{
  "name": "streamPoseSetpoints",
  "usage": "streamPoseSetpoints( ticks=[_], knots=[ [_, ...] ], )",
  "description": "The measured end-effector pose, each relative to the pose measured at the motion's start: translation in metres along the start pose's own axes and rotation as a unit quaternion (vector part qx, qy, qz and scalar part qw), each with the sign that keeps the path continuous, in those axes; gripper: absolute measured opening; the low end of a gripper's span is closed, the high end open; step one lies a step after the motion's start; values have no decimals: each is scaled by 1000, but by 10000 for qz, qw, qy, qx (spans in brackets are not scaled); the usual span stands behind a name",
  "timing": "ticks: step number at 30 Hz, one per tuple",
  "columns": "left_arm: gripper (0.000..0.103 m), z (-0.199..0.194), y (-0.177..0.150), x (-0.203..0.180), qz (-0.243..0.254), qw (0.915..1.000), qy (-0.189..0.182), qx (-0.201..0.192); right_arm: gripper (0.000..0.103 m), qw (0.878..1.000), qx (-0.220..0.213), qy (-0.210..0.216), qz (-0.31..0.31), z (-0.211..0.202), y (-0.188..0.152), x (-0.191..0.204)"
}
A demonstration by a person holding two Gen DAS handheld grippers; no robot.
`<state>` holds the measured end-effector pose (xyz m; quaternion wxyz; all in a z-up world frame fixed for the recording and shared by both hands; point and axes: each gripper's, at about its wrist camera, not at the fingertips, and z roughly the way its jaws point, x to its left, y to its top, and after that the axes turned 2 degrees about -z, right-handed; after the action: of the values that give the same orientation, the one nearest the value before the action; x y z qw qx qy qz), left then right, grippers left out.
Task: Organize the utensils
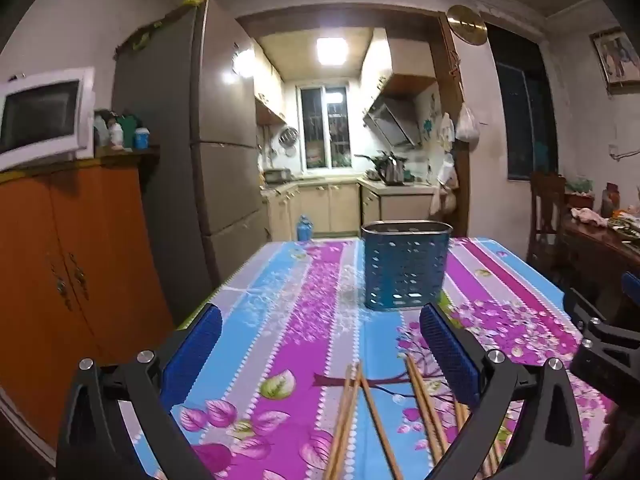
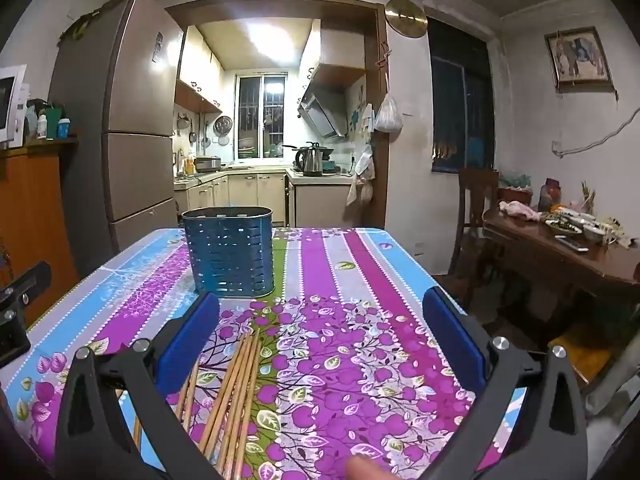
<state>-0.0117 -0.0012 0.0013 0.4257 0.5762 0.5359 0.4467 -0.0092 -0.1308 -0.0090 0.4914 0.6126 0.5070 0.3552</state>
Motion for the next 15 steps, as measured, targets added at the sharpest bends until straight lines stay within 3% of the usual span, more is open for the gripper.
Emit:
streamPoseSetpoints(
  ticks=[5, 10, 15],
  knots=[
    [99, 3, -2, 7, 66, 9998, 89, 139, 98, 10000, -9, 12, 45, -7, 7, -12],
    [99, 9, -6, 10, 85, 9996, 158, 229, 98, 9969, 564, 320, 456, 8, 6, -32],
    [99, 6, -5, 12, -29, 9997, 234, 100, 98, 9940, 749, 535, 592, 8, -1, -31]
  ],
)
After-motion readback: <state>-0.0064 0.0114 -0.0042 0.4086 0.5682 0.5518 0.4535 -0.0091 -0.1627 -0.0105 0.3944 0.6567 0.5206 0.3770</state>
